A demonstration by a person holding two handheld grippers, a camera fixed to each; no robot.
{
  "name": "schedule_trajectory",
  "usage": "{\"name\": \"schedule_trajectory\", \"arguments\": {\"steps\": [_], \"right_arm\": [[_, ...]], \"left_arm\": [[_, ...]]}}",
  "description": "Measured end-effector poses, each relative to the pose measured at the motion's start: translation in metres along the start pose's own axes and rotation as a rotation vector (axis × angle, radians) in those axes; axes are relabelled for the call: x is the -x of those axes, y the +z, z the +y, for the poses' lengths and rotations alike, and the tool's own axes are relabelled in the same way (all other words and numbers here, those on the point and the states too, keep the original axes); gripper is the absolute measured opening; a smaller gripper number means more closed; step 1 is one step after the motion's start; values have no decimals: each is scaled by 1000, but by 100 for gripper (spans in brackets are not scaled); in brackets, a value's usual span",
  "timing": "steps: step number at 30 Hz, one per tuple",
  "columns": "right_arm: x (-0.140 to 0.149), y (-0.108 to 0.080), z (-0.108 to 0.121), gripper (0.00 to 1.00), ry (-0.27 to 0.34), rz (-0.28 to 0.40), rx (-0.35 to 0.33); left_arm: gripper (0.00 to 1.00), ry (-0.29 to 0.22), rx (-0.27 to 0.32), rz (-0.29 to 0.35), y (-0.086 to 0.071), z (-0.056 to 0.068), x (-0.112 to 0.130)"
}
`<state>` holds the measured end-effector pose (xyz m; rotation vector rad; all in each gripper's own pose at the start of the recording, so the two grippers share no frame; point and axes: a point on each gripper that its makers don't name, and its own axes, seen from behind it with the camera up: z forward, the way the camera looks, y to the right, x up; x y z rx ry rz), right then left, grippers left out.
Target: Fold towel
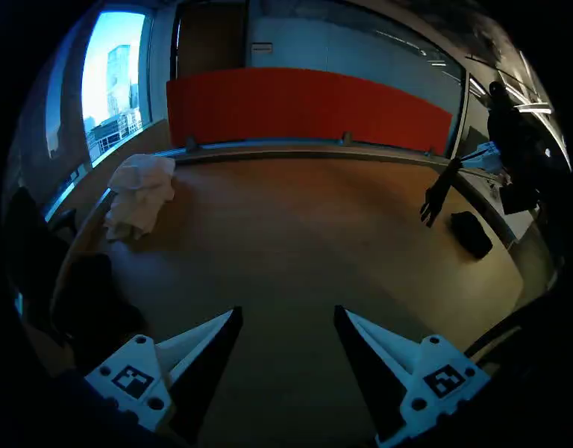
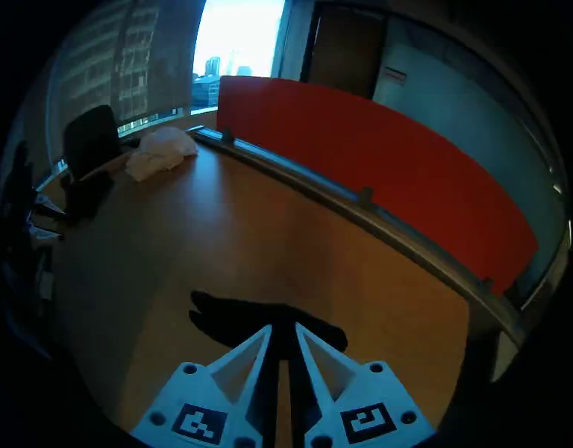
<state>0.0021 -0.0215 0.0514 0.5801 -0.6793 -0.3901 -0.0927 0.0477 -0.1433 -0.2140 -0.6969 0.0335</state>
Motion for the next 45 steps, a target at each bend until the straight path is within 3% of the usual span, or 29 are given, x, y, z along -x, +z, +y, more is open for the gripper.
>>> {"name": "schedule_trajectory", "arguments": {"steps": [15, 27, 33, 45], "right_arm": [[35, -16, 78, 6, 39, -67, 90], [61, -27, 127, 6, 68, -111, 147], [74, -33, 140, 6, 91, -125, 162], [117, -59, 145, 6, 120, -167, 168]], "left_arm": [[91, 12, -7, -23, 3, 6, 4], [90, 29, -3, -32, 9, 14, -1], [90, 40, -2, -32, 11, 18, -5], [91, 56, 13, -31, 14, 28, -10]]}}
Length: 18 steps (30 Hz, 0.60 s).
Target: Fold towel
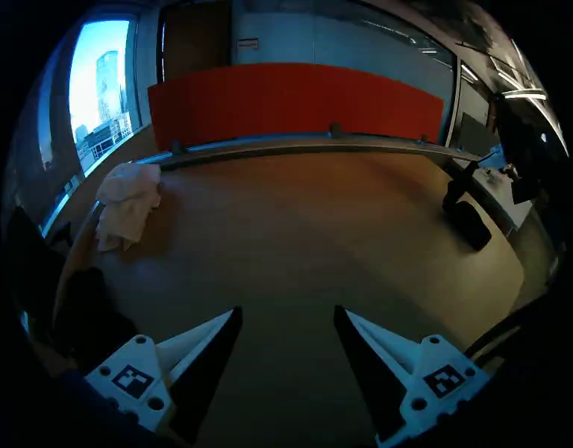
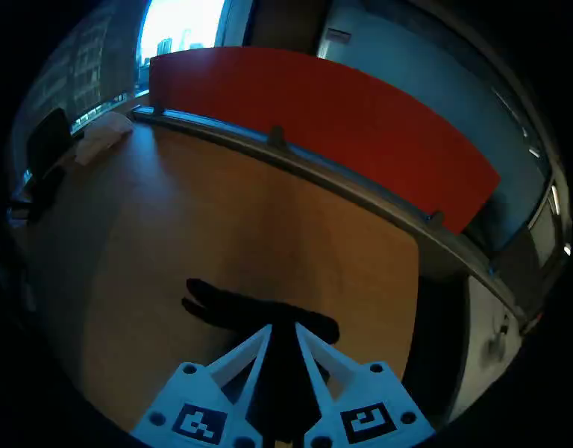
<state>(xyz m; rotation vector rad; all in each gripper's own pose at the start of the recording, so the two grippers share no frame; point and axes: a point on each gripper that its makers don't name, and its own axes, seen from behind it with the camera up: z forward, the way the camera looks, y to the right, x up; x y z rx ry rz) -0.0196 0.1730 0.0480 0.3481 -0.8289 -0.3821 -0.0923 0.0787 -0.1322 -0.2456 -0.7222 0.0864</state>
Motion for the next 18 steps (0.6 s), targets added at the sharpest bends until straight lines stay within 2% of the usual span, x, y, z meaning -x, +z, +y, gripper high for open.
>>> {"name": "schedule_trajectory", "arguments": {"steps": [8, 18], "right_arm": [[59, -14, 11, 6, 28, -78, 10], [122, -18, 7, 6, 120, -158, 14]], "left_arm": [[90, 13, 12, -5, 0, 7, 2], [90, 25, 12, -10, -3, 10, 5]]}}
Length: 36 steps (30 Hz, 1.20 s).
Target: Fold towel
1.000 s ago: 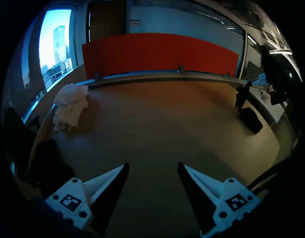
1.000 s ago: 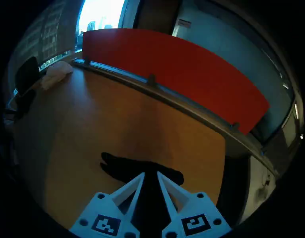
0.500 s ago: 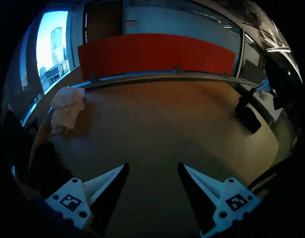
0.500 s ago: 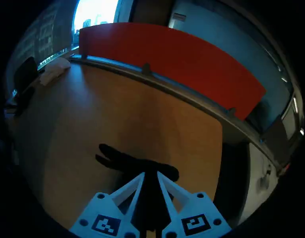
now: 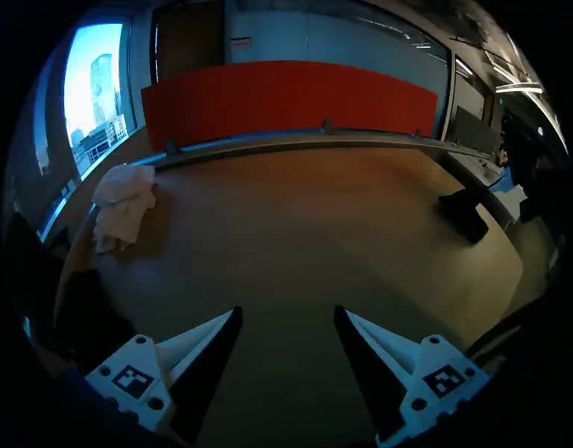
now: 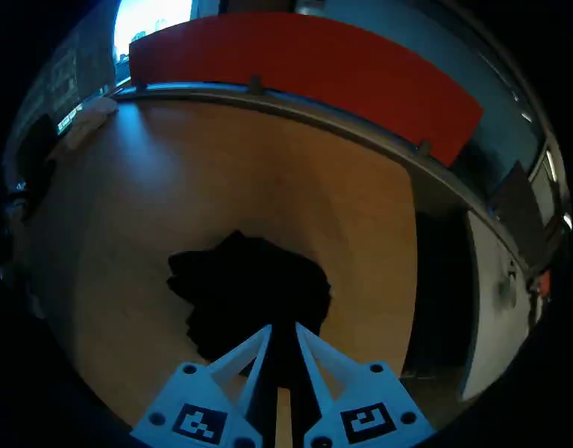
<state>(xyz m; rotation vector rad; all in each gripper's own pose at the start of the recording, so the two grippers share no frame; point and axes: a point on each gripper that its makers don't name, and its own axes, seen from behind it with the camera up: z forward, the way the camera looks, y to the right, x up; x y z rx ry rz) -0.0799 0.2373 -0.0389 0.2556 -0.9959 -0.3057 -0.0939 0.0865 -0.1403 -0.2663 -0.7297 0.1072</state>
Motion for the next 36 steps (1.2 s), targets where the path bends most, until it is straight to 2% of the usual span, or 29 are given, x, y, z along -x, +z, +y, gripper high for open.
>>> {"name": "schedule_trajectory", "arguments": {"steps": [9, 15, 31, 34, 36], "right_arm": [[40, 7, 4, 6, 41, -69, 10], [55, 9, 6, 6, 51, -98, 15], [74, 12, 8, 7, 60, -136, 48], [75, 11, 9, 10, 66, -132, 63], [75, 10, 10, 16, 69, -129, 74]], "left_arm": [[91, 6, -4, 0, -5, -1, 2], [90, 14, -8, -4, -9, -2, 4], [91, 16, -14, -5, -12, -5, 5], [91, 16, -14, -6, -12, -5, 6], [91, 16, -13, -5, -11, -5, 6]]}}
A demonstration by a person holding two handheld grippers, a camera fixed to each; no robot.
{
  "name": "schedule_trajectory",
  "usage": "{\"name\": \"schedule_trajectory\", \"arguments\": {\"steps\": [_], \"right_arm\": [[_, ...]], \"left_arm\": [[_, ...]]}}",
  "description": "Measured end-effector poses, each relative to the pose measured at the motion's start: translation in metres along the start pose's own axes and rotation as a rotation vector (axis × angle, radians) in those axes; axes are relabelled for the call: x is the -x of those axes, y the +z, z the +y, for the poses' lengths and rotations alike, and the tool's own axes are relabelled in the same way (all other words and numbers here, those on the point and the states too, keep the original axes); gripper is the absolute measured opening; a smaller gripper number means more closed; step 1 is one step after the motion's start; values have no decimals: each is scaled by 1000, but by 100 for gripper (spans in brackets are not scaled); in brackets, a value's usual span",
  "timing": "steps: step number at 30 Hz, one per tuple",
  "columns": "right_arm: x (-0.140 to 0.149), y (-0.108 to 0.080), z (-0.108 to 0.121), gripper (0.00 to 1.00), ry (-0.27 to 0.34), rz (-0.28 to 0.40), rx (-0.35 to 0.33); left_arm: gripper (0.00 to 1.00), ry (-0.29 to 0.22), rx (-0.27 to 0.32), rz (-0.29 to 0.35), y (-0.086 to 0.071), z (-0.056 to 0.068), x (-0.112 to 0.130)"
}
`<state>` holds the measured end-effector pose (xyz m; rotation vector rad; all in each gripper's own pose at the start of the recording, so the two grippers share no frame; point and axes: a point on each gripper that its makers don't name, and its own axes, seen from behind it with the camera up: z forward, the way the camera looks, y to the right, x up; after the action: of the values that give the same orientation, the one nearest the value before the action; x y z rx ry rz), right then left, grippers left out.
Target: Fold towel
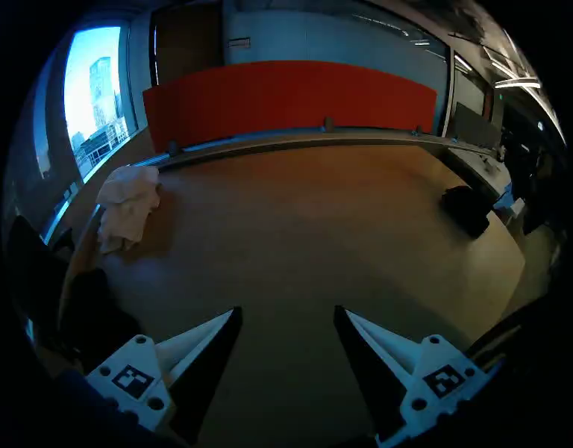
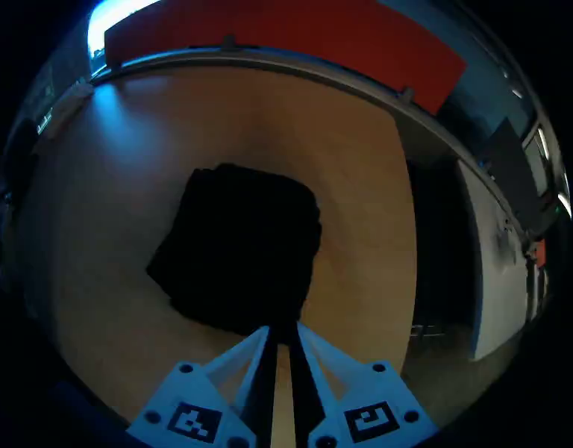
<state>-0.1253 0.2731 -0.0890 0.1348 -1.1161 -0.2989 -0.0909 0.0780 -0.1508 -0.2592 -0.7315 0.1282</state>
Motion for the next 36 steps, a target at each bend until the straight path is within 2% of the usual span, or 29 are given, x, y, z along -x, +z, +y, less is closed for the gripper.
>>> {"name": "schedule_trajectory", "arguments": {"steps": [4, 8, 10, 18, 27, 36], "right_arm": [[4, -3, 0, 36, 5, 2, 16], [9, -6, -1, 71, 18, 1, 34], [10, -6, -2, 83, 28, 3, 42], [10, -8, 3, 85, 70, 16, 92], [14, -19, 16, 85, 88, 19, 154], [-7, -31, 3, 85, 142, 112, 146]], "left_arm": [[90, -3, 2, 4, 1, 0, 0], [91, -11, 4, 11, 2, -1, -1], [91, -14, 5, 12, 2, -1, -1], [91, -11, 8, 19, 1, -2, -2], [90, -22, 8, 32, 0, -7, -3], [90, -36, 13, 45, 0, -8, -5]]}}
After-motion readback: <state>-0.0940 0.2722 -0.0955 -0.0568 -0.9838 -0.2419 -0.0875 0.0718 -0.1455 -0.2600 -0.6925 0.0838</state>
